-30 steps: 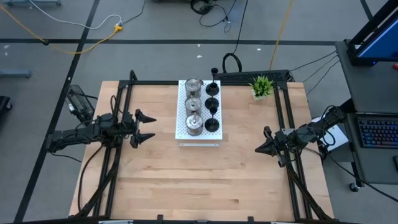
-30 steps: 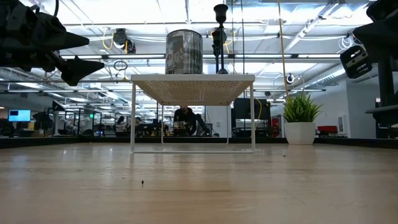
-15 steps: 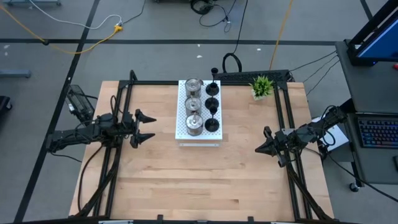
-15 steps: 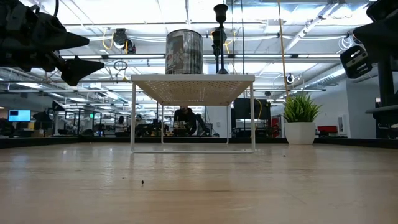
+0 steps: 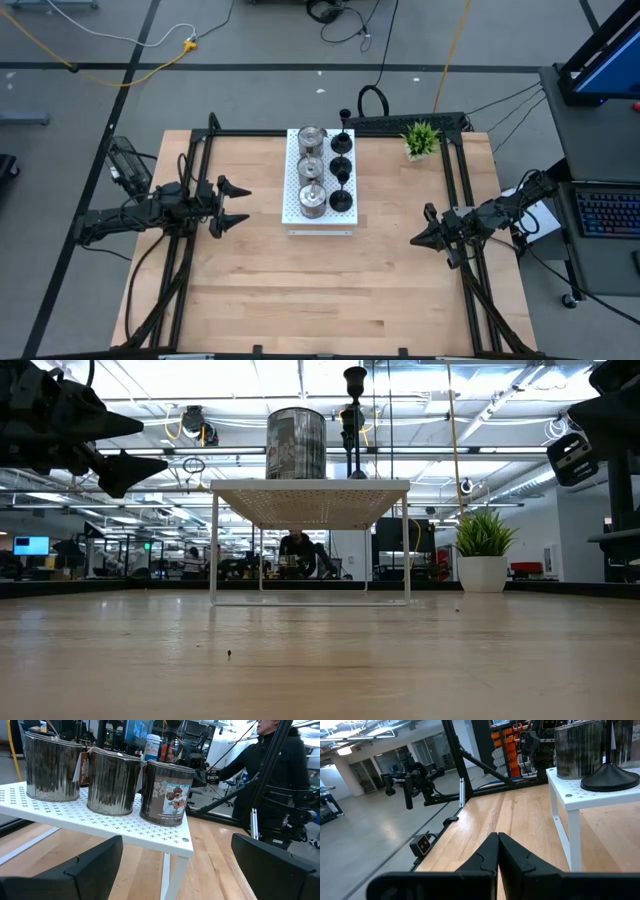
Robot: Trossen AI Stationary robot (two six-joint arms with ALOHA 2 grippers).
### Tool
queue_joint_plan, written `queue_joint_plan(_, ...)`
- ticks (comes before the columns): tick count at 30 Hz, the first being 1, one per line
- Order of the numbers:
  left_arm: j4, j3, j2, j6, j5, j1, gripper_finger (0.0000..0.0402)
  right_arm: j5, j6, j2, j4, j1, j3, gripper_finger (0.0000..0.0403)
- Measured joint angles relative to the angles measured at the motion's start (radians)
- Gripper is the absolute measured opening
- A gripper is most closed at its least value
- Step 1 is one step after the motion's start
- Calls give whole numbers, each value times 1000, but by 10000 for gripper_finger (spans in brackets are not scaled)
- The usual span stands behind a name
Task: Pick & Place candle stick holders
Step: Return to Home Position
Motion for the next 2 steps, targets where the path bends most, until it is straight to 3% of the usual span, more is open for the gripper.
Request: queue_joint_plan(2, 0, 0, 0, 0, 0, 0, 379, 0, 0, 0, 0, 0, 0, 0)
